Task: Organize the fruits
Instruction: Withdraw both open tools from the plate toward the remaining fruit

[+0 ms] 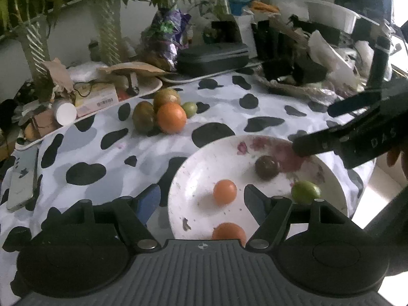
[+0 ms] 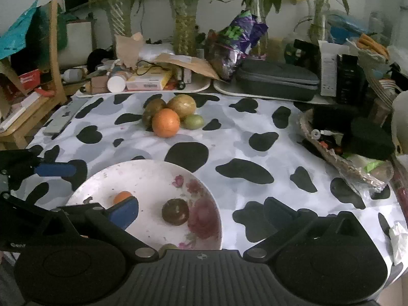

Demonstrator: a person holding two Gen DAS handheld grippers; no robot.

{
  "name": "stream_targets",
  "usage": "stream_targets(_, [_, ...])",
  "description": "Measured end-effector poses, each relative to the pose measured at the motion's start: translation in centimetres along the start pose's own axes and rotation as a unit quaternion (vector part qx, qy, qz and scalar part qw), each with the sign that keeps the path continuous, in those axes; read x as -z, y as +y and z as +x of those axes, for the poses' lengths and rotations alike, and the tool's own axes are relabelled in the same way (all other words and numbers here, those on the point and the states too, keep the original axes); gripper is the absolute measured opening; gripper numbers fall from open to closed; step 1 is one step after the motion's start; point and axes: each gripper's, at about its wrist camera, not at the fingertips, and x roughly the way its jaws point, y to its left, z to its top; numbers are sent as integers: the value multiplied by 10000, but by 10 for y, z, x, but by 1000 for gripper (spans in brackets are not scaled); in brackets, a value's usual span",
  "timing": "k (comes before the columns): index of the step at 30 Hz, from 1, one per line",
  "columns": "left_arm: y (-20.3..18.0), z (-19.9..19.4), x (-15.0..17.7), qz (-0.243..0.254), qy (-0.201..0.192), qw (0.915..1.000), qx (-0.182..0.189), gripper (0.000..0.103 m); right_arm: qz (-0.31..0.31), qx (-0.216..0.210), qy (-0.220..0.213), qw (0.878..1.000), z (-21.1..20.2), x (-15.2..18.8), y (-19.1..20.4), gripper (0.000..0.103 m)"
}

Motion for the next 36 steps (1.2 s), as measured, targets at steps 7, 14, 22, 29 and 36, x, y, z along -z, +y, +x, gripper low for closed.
stream_targets(7, [5,5,-4,-71,-25,9999,-71,71,32,143,36,9999,4,-1,-2,103])
stream_targets(14, [9,11,-10,-109,-65,9999,-107,71,137,199,-5,9997,11,-7,-7,103])
stream_targets(22, [17,20,-16,-157,-100,9998,-112,71,206,305,-59,9993,18,-15,-12,103])
stream_targets(29, [20,30,-21,-85,-115,9999,-47,71,173,387,-68,9991,26,-22,-16,103])
stream_targets(36, [26,43,-29,-71,-143,9999,21,71,77,415,-62,9991,38,-32,-17,103])
